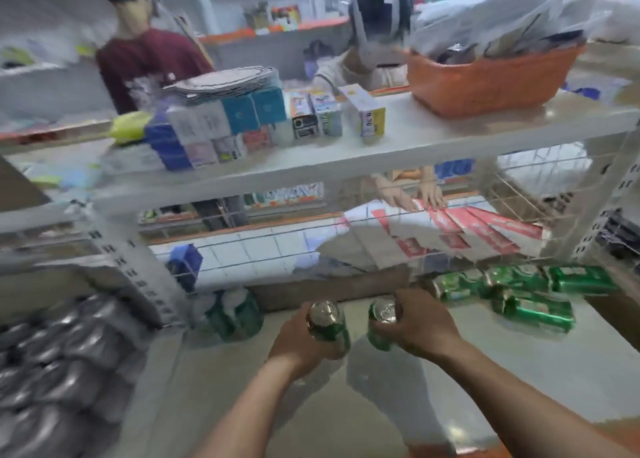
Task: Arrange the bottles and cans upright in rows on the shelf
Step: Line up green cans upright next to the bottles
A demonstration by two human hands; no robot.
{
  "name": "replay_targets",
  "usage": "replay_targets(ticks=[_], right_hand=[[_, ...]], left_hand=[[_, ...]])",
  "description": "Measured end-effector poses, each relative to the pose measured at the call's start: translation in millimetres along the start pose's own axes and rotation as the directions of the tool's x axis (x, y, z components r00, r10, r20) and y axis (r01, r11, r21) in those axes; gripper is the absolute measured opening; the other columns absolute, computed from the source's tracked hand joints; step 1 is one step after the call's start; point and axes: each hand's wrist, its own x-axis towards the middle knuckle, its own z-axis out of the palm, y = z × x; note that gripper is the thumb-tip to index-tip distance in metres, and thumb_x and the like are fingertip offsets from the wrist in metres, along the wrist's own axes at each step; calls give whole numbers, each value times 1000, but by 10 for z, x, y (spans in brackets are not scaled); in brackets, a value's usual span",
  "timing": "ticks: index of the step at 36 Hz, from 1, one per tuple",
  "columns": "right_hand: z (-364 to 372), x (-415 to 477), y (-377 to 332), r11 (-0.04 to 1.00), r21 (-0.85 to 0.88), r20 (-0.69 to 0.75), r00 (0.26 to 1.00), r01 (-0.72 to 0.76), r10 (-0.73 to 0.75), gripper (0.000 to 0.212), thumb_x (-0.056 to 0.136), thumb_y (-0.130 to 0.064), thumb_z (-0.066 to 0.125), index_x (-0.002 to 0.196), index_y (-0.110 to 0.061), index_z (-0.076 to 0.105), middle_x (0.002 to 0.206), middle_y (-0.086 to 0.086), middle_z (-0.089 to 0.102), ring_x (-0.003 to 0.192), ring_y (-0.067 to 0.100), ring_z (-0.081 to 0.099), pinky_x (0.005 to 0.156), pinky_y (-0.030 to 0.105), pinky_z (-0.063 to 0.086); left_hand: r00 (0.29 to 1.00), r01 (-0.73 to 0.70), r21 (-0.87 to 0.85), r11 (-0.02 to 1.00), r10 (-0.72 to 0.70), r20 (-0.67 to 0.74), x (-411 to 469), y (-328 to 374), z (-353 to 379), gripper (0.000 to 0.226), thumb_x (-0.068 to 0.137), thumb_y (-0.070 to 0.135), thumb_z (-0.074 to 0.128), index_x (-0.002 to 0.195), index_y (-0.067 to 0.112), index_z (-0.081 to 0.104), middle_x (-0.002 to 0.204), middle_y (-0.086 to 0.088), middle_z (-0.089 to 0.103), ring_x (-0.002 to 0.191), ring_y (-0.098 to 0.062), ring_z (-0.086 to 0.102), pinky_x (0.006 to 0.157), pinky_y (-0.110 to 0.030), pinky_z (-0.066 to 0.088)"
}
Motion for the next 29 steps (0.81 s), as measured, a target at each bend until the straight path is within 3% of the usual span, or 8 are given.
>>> replay_targets(ticks=[3,9,13,18,22,23,26,29], right_hand=[[282,41,-395,997,24,69,995,69,-70,50,62,-73,65,77,-25,58,76,-8,61,70,13,59,53,30,35],[776,9,-1213,987,39,165,973,158,-162,49,60,-72,63,82,-27,63,82,-10,64,76,11,61,69,36,55],[1062,-48,-1732,983,44,232,955,178,-184,48,59,-68,67,83,-27,65,83,-9,66,77,13,63,68,33,53],[1341,-98,-2182,987,80,272,949,142,-159,46,54,-66,67,73,-25,64,73,-7,67,67,11,63,58,32,51],[1504,-124,-2356,989,94,248,959,113,-133,45,53,-63,67,73,-22,65,73,-4,67,67,13,64,61,37,56],[1530,-129,-2378,990,109,232,966,91,-114,44,53,-62,68,73,-22,65,73,-5,66,67,13,64,60,36,55],[1667,-97,-2341,986,161,232,969,48,-85,51,52,-69,71,85,-30,66,83,-9,68,78,13,66,68,40,58],[1768,-96,-2262,979,205,252,965,14,-66,65,51,-72,79,103,-36,61,97,-11,68,90,15,66,77,41,58]], left_hand=[[995,77,-20,997,-78,-57,-153,-348,-316,58,51,46,82,104,40,60,106,15,71,98,-13,68,92,-40,56],[983,117,-25,993,-119,-142,-506,-843,-875,25,67,23,81,75,35,61,88,13,72,85,-11,66,80,-31,55],[968,148,-109,983,-167,-188,-642,-1227,-1163,35,60,26,84,85,44,67,87,17,75,83,-2,67,78,-28,56],[961,139,-131,982,-166,-223,-726,-1566,-1468,30,67,15,83,77,35,63,79,16,69,75,-2,60,57,-8,43],[950,154,-145,977,-186,-249,-703,-1780,-1585,39,65,26,86,86,38,55,86,20,63,81,-8,61,60,-16,42],[952,146,-165,975,-184,-243,-677,-1832,-1588,42,65,24,87,89,37,56,86,21,62,79,-4,60,59,-12,41],[965,98,-241,966,-151,-214,-619,-1925,-1553,50,65,14,90,101,30,59,89,24,63,77,13,54,58,-1,41],[976,61,-305,951,-120,-179,-515,-1970,-1478,55,62,8,89,103,35,62,94,22,70,85,1,66,64,-2,45]])
